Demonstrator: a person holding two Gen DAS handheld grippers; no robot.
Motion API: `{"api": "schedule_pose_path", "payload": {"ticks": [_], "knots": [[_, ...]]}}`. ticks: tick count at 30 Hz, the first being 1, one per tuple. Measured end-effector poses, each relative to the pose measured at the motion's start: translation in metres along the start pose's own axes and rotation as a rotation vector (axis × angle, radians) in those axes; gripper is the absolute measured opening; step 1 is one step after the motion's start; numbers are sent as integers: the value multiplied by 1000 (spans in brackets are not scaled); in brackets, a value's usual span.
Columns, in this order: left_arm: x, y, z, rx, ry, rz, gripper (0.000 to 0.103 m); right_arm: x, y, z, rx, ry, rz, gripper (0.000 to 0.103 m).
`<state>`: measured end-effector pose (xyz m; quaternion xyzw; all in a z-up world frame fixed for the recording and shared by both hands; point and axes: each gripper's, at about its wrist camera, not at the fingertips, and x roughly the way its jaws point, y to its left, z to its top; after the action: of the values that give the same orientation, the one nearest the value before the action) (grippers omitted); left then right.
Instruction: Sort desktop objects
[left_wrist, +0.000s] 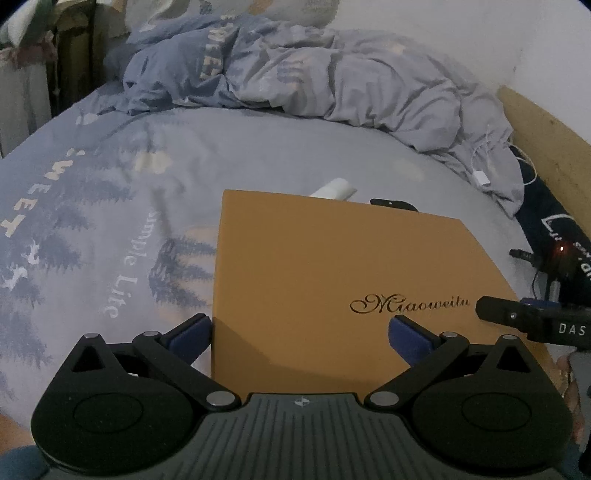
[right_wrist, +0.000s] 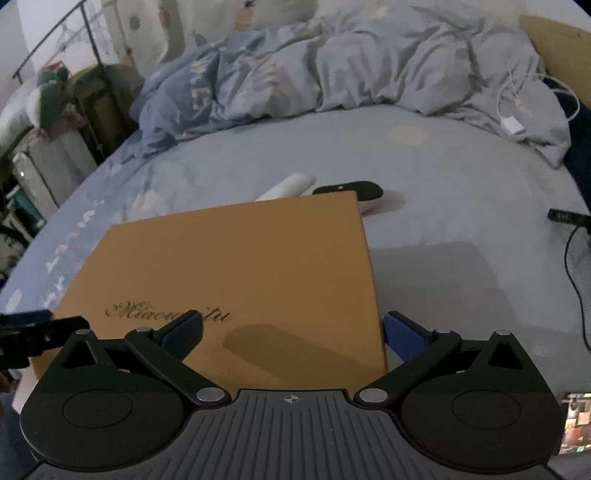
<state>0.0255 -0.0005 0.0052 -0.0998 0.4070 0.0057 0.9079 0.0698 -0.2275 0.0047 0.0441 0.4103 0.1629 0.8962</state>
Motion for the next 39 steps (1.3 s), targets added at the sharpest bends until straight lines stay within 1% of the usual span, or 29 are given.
{"api": "schedule_pose_path", "payload": {"ticks": [4,10,16,27,33,37,39], "knots": [[3,-7,-4,49,-10,28,103,4,6,-5,-47,-15,-32,103],[3,-14,-10,88,-23,53,103,4,7,-12,-54,-42,-35,103],[4,-7,-14,44,-24,27,103,5,-9,-21,5,-62,18,103],[3,-8,-25,56,-88,31,103,5,-13,-30,19,-98,31,103],[2,-8,-28,55,-105,28,103,4,-15,-33,36,-111,42,103],[1,-4,-24,35,-101,17,103,4,-16,-27,41,-89,49,103],[1,0,-20,14,-75,2,103,3,-18,-23,41,-62,62,103]]}}
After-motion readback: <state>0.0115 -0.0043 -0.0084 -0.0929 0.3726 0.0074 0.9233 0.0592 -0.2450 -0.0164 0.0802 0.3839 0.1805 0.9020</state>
